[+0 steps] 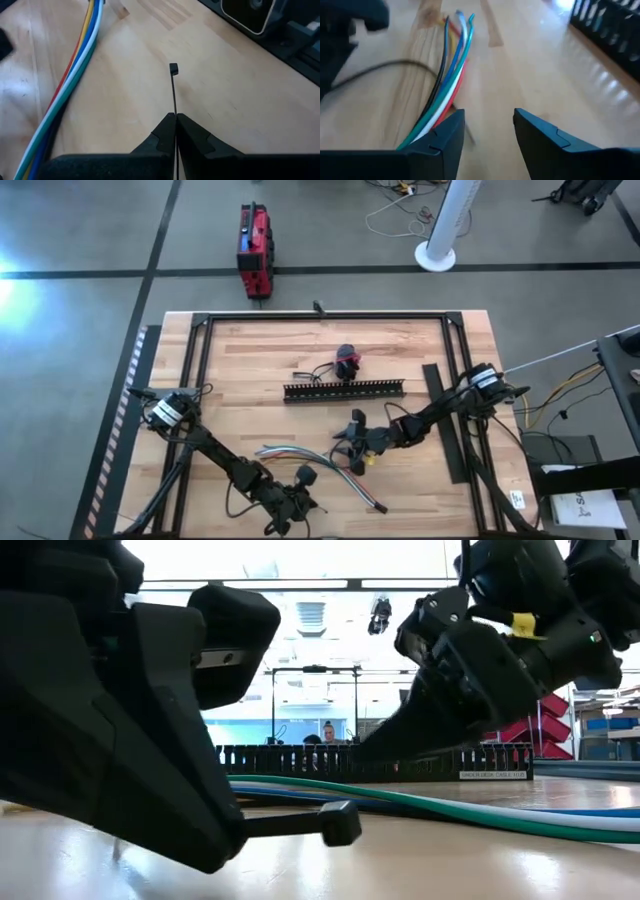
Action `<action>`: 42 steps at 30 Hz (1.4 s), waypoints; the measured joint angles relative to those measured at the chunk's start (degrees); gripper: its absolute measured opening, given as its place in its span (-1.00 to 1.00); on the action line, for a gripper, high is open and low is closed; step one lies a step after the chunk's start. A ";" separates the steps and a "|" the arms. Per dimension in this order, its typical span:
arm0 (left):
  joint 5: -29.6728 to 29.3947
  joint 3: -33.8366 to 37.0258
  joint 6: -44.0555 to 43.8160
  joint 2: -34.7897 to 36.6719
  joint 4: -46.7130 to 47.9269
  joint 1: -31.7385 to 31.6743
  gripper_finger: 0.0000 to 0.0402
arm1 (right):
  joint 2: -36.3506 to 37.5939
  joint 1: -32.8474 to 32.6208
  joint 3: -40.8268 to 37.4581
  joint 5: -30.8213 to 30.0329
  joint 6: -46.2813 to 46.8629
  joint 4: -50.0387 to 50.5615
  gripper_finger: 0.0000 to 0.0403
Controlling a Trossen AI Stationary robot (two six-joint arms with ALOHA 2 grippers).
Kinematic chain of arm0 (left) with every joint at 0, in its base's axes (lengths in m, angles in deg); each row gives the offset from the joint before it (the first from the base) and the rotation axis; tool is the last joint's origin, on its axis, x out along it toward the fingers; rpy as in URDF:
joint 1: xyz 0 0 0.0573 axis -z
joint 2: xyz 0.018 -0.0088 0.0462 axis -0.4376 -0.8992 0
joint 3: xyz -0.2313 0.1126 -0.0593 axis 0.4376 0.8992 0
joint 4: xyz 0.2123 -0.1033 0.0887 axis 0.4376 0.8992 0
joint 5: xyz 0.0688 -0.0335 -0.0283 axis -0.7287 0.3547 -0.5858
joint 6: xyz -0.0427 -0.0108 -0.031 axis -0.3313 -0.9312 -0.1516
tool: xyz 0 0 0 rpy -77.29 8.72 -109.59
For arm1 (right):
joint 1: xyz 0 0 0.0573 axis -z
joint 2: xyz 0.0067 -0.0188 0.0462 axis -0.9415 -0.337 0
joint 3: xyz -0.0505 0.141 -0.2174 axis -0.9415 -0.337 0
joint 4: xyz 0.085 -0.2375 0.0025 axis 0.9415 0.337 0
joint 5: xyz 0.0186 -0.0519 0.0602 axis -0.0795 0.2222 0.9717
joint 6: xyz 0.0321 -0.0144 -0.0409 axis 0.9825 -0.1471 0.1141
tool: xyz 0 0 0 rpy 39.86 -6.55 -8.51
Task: Ziptie cables
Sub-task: Wrap the cable wires with black zip tie
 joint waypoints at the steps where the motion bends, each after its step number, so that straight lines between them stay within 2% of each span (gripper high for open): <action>1: 0.00 0.00 0.00 0.00 0.02 0.01 -1.00 | -0.76 -0.21 0.54 0.05 -0.86 0.13 -0.28; 10: 0.09 0.00 -0.44 0.00 0.00 -0.05 -1.00 | -3.43 -0.56 2.52 1.54 -4.02 3.89 -0.66; 19: 0.09 0.00 -0.44 0.00 -0.96 -0.18 -1.00 | -3.45 -0.70 4.73 2.68 -12.21 7.70 -0.98; 24: 0.07 0.00 -0.44 0.00 -1.34 -0.18 -1.00 | -3.28 -0.75 8.00 1.54 -12.61 15.76 -1.00; 28: 0.04 0.00 -0.42 0.02 -1.72 -0.18 -1.00 | -1.69 -1.41 9.15 -3.32 -10.75 22.36 -1.00; 37: -2.90 -0.02 2.62 0.20 -3.41 -0.61 -1.00 | 5.99 -1.74 8.88 -11.54 -9.20 36.38 -1.00; 42: -3.10 -0.02 3.08 0.20 -3.45 -1.85 -1.00 | 9.68 -1.83 8.84 -13.14 -5.56 44.52 -1.00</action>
